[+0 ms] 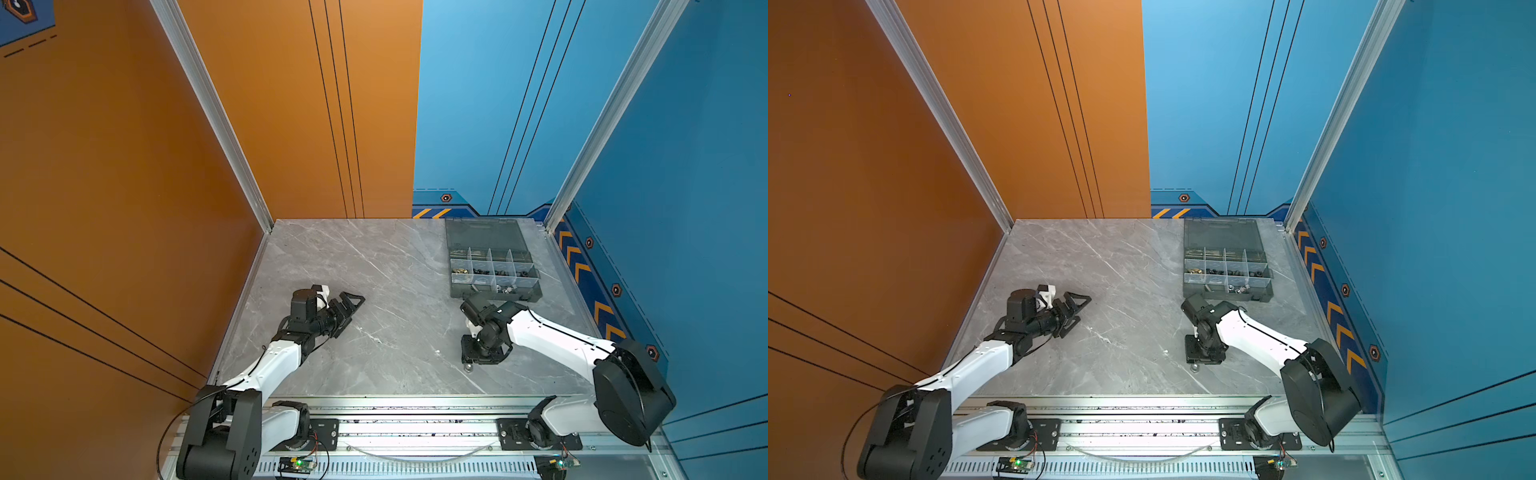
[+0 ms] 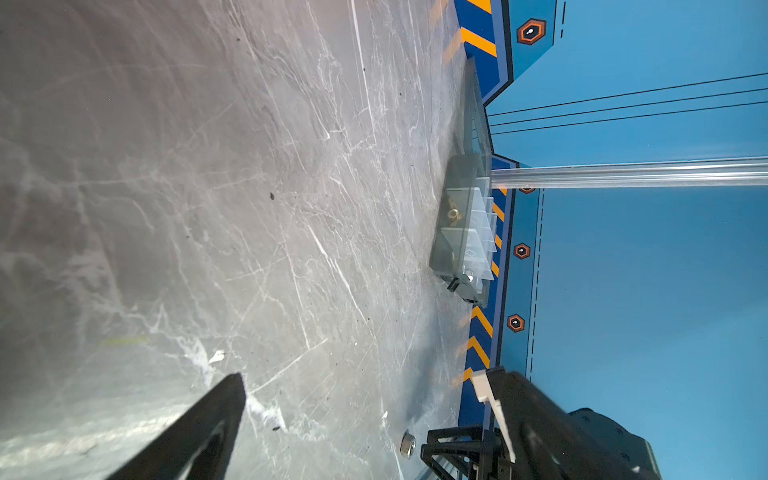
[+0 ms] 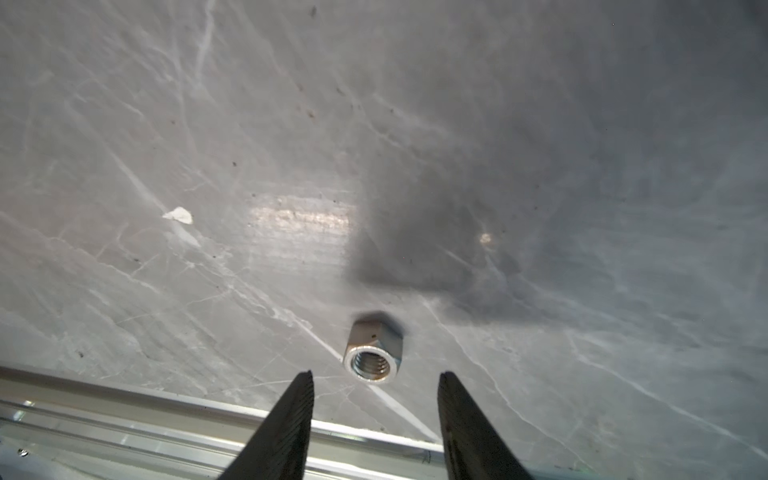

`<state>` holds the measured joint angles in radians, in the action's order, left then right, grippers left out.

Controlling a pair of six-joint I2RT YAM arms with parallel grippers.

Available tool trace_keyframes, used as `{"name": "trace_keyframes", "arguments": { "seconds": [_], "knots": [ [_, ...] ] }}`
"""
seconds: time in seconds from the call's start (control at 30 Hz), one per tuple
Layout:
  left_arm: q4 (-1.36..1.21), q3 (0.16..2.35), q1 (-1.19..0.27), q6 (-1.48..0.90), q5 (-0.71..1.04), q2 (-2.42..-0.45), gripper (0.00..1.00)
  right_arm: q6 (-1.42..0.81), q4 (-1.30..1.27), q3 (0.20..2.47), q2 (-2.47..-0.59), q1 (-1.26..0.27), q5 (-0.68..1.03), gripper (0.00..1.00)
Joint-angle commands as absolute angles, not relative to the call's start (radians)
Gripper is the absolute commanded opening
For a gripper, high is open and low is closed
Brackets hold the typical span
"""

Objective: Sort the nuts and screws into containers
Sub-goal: 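Move the right gripper back over the last silver hex nut, then lower the right gripper and grasp the last silver hex nut, then lift the silver nut and carry it over the organizer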

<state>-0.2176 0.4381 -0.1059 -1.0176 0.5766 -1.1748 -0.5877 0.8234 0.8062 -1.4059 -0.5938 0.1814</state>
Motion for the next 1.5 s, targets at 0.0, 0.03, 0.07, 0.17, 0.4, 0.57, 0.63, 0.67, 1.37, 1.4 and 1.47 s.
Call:
{"name": "trace_keyframes", "arguments": {
  "seconds": [0.0,0.03,0.07,0.17,0.4,0.57,0.63,0.67,1.37,1.4,1.47],
  "knots": [
    [-0.218,0.459,-0.113,-1.003,0.571,-1.171,0.98,-0.672,0.791,0.787,-1.402,-0.612,0.122,0.52],
    [-0.217,0.460,-0.114,-1.003,0.571,-1.170,0.98,-0.675,0.790,0.787,-1.407,-0.614,0.120,0.52],
    [-0.215,0.459,-0.114,-1.003,0.571,-1.170,0.98,-0.676,0.789,0.784,-1.412,-0.617,0.119,0.52],
    [-0.216,0.459,-0.114,-1.003,0.568,-1.167,0.98,-0.682,0.783,0.781,-1.427,-0.632,0.120,0.52],
    [-0.215,0.457,-0.114,-0.999,0.567,-1.172,0.98,-0.699,0.768,0.775,-1.465,-0.660,0.109,0.50],
    [-0.213,0.460,-0.115,-0.996,0.568,-1.175,0.98,-0.701,0.764,0.772,-1.473,-0.667,0.107,0.48],
    [-0.213,0.459,-0.114,-0.998,0.565,-1.175,0.98,-0.701,0.764,0.769,-1.479,-0.667,0.109,0.46],
    [-0.214,0.459,-0.114,-0.998,0.565,-1.175,0.98,-0.702,0.765,0.769,-1.482,-0.669,0.111,0.43],
    [-0.225,0.466,-0.120,-1.001,0.570,-1.191,0.98,-0.565,0.745,0.842,-1.380,-0.536,0.112,0.09],
    [-0.225,0.465,-0.120,-1.003,0.570,-1.189,0.98,-0.545,0.747,0.860,-1.368,-0.501,0.118,0.08],
    [-0.224,0.464,-0.120,-1.005,0.569,-1.183,0.98,-0.499,0.748,0.902,-1.350,-0.416,0.151,0.07]
  ]
}}
